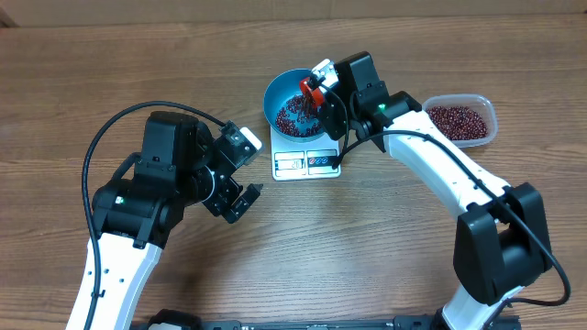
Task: Scoop item into bowl and weigh 150g on scale
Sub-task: 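Shake the tilted scoop over the bowl with the right gripper, then lift the empty red scoop and move it right toward the bean tub, then position the red scoop over the bean tub with the right gripper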
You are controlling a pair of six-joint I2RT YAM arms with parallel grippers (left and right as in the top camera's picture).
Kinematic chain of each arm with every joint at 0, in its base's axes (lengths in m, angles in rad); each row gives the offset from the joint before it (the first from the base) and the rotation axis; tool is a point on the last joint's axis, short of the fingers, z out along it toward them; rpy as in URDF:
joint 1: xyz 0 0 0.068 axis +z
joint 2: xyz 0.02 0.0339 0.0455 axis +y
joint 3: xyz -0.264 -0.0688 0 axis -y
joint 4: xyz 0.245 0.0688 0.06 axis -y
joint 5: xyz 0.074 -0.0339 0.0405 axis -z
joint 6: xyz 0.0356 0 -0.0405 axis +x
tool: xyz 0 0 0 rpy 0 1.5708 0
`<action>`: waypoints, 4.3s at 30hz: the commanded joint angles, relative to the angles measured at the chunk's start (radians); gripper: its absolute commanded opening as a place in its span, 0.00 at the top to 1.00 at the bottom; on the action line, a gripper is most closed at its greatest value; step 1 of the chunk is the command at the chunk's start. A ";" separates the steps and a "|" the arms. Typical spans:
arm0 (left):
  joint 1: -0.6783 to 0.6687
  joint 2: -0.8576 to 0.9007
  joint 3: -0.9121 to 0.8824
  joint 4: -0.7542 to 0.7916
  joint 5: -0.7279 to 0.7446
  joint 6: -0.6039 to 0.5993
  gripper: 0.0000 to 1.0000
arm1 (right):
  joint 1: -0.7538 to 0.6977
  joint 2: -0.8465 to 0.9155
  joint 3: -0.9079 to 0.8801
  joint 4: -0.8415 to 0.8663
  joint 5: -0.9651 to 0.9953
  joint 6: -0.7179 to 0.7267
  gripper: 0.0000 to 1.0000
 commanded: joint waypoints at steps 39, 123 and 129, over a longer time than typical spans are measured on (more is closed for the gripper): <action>0.005 0.003 0.024 0.003 -0.003 -0.011 0.00 | -0.147 -0.566 0.029 -0.530 0.005 0.674 0.96; 0.005 0.003 0.024 0.003 -0.003 -0.011 0.00 | -0.396 -0.426 0.027 -0.579 0.157 0.823 0.97; 0.005 0.003 0.024 0.003 -0.003 -0.011 0.01 | -0.456 -0.426 0.027 -0.639 0.155 0.780 0.96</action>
